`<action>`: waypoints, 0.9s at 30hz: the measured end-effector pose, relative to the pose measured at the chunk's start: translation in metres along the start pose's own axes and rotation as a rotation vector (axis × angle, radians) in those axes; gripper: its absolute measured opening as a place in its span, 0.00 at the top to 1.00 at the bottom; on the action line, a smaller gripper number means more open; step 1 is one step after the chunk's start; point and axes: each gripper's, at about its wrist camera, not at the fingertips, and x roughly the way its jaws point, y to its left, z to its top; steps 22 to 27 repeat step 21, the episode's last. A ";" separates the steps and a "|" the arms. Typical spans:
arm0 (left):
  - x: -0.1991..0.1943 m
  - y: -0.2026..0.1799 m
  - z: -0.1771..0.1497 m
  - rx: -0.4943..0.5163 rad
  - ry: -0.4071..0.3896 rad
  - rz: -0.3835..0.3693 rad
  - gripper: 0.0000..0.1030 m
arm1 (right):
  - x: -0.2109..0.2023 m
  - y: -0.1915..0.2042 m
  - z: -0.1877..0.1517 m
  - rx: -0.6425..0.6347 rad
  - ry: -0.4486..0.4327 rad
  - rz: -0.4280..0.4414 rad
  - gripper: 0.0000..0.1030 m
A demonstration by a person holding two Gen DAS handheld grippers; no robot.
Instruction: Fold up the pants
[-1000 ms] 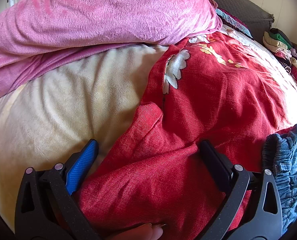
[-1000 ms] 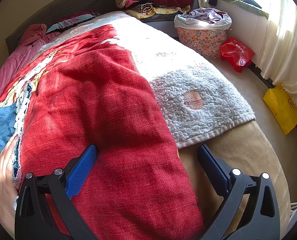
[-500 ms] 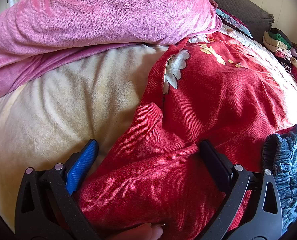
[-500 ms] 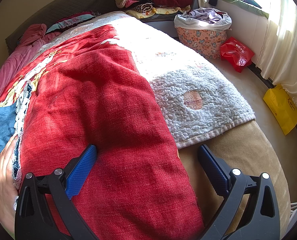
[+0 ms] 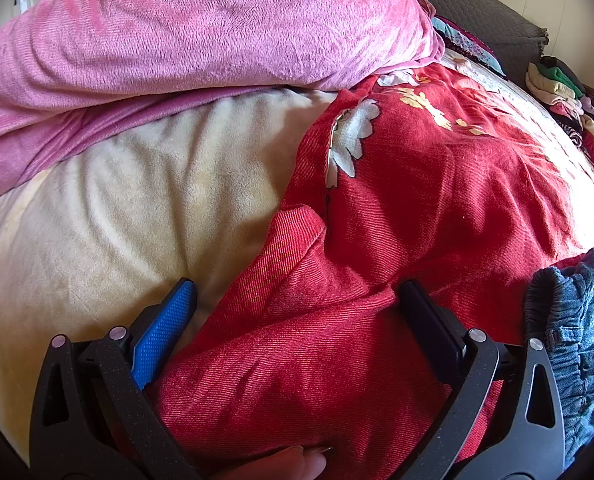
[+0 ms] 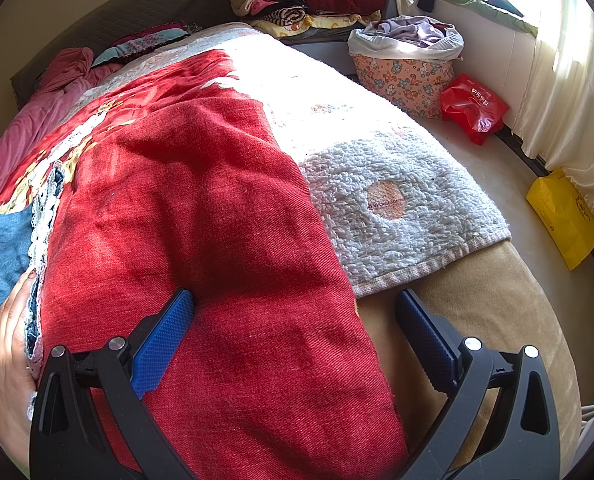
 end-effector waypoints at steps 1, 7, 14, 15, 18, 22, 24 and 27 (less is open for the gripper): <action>0.000 0.000 0.000 0.000 0.000 0.000 0.08 | 0.000 0.000 0.000 0.000 0.000 0.000 0.04; -0.002 0.001 -0.001 -0.005 -0.014 0.006 0.08 | 0.000 0.000 0.000 0.000 0.000 0.000 0.04; -0.003 0.002 0.000 -0.006 -0.012 0.006 0.08 | 0.000 0.000 0.000 0.000 0.000 0.000 0.04; -0.003 0.002 -0.001 -0.004 -0.008 0.007 0.08 | 0.000 0.000 0.000 0.000 0.000 0.000 0.04; -0.003 0.002 -0.001 -0.001 -0.007 0.011 0.08 | 0.000 0.000 0.000 0.000 0.000 0.000 0.04; -0.002 0.001 0.000 -0.001 -0.006 0.011 0.08 | 0.000 0.000 0.000 0.000 0.000 0.000 0.04; -0.002 0.001 0.000 -0.001 -0.006 0.011 0.08 | 0.000 0.000 0.000 0.000 0.000 0.000 0.04; -0.002 0.001 0.000 -0.001 -0.006 0.011 0.08 | 0.000 0.000 0.000 0.000 0.000 0.000 0.04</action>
